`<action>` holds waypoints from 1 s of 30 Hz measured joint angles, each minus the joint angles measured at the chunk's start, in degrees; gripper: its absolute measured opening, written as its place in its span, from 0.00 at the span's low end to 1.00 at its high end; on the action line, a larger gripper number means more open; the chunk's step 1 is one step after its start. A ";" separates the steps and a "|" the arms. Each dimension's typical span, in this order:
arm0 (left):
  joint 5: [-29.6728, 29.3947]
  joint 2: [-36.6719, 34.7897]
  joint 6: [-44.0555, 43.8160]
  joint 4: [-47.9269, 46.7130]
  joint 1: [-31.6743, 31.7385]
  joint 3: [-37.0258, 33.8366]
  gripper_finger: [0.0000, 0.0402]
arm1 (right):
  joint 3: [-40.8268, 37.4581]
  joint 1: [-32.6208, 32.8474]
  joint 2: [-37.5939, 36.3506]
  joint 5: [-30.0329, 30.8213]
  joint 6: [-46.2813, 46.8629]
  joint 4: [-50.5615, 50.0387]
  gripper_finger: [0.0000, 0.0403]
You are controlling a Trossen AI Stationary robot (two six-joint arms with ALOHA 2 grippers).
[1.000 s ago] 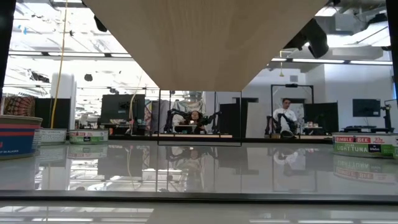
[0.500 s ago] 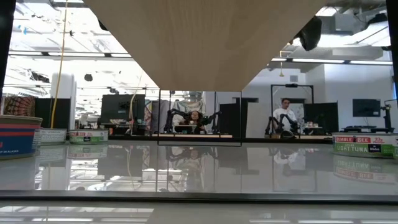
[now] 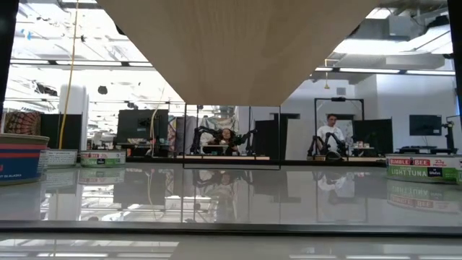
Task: Stack canned seafood by type on shelf
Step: Put the blue tuna can on the shelf
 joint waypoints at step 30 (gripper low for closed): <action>-2.70 0.00 10.09 -7.21 -0.39 0.00 0.79 | -4.92 -5.70 2.30 9.84 7.67 3.96 0.82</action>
